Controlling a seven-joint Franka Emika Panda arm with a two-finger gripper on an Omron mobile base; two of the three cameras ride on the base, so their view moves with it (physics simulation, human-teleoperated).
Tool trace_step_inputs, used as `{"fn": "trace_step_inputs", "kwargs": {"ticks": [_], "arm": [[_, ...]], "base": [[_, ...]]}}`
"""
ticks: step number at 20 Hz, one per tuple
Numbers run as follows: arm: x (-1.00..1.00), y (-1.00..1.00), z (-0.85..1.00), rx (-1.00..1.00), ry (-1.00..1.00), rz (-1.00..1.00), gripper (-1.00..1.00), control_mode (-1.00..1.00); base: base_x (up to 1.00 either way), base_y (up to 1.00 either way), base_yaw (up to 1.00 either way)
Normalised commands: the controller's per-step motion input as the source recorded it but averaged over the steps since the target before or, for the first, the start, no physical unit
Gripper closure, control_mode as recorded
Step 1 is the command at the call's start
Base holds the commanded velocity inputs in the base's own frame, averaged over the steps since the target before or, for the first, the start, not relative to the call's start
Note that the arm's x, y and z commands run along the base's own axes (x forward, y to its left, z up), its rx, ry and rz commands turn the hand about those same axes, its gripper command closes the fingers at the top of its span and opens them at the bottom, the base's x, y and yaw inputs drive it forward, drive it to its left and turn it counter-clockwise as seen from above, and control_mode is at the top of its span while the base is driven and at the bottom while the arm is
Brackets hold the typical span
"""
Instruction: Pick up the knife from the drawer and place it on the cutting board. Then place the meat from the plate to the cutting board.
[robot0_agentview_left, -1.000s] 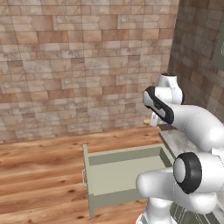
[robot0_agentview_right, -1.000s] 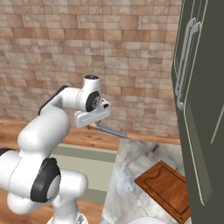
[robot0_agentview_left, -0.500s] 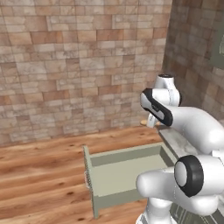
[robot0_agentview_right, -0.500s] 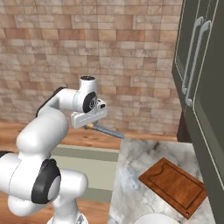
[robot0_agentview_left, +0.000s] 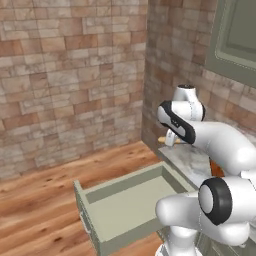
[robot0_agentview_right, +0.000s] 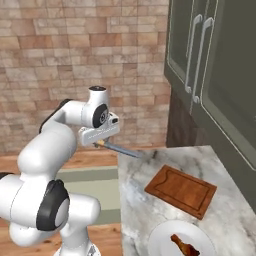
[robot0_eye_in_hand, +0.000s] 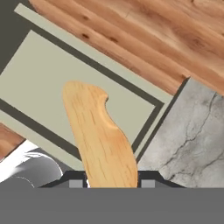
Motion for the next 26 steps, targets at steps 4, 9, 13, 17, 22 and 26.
{"fn": "trace_step_inputs", "kwargs": {"ticks": [4,9,13,17,22,26], "arm": [[0.00,0.00,0.00,0.00,0.00,0.00,1.00,1.00],[0.00,0.00,0.00,0.00,0.00,0.00,1.00,1.00],[0.00,0.00,0.00,0.00,0.00,0.00,1.00,1.00],[0.00,0.00,0.00,0.00,0.00,0.00,1.00,1.00],[0.00,0.00,0.00,0.00,0.00,0.00,1.00,1.00],[0.00,0.00,0.00,0.00,0.00,0.00,1.00,1.00]], "base": [[-0.16,-0.24,-0.43],[-0.20,-0.29,-0.43],[-0.19,-0.23,-0.32],[-0.14,-0.41,-0.30],[0.00,-0.53,-0.45],[0.00,-0.61,-0.49]]}}
